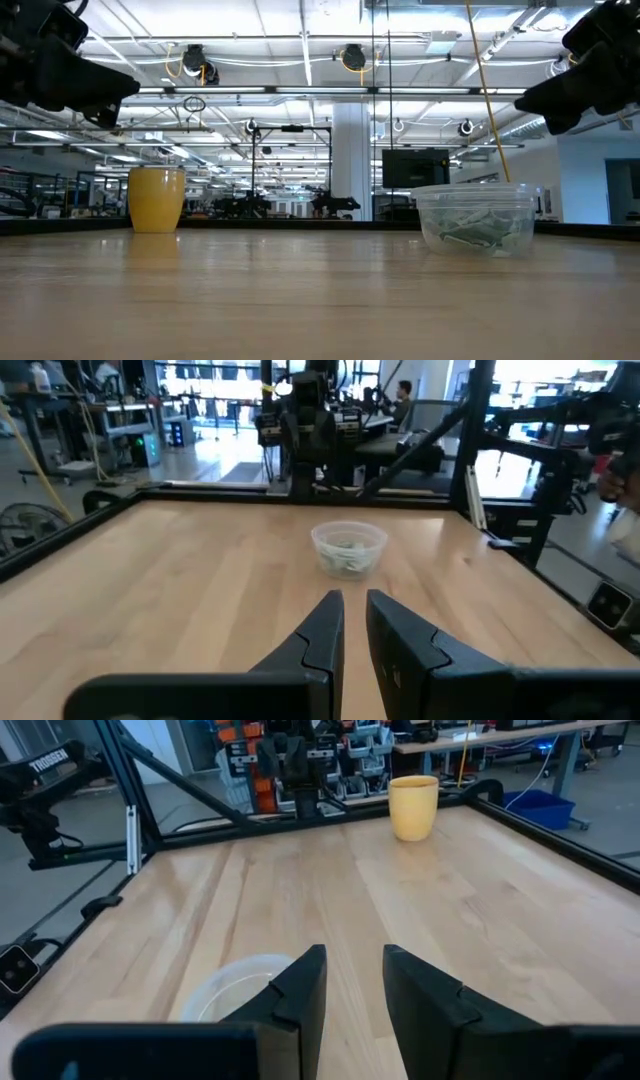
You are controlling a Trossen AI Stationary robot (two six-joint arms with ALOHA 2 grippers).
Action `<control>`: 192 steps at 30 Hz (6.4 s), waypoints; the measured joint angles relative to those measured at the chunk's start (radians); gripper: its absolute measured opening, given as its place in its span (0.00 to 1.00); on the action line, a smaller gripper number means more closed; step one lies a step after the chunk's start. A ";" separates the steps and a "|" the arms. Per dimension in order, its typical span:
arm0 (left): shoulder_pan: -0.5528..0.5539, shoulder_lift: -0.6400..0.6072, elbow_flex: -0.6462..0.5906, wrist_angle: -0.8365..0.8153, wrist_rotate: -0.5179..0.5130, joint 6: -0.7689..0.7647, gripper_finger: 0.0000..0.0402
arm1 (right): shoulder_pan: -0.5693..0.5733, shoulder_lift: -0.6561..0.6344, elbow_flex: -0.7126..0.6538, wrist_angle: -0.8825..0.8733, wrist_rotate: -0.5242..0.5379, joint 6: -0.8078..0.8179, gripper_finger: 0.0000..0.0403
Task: Pick and place Stevia / Truvia into bins
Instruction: Return to Home Position
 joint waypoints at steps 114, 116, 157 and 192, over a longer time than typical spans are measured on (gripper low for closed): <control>0.001 -0.039 0.000 -0.064 -0.072 0.049 0.13 | 0.000 -0.021 -0.153 0.322 -0.286 -0.052 0.24; 0.001 -0.039 0.000 -0.064 -0.072 0.049 0.13 | 0.000 -0.021 -0.153 0.322 -0.286 -0.052 0.24; 0.001 -0.039 0.000 -0.064 -0.072 0.049 0.13 | 0.000 -0.021 -0.153 0.322 -0.286 -0.052 0.24; 0.001 -0.039 0.000 -0.064 -0.072 0.049 0.13 | 0.000 -0.021 -0.153 0.322 -0.286 -0.052 0.24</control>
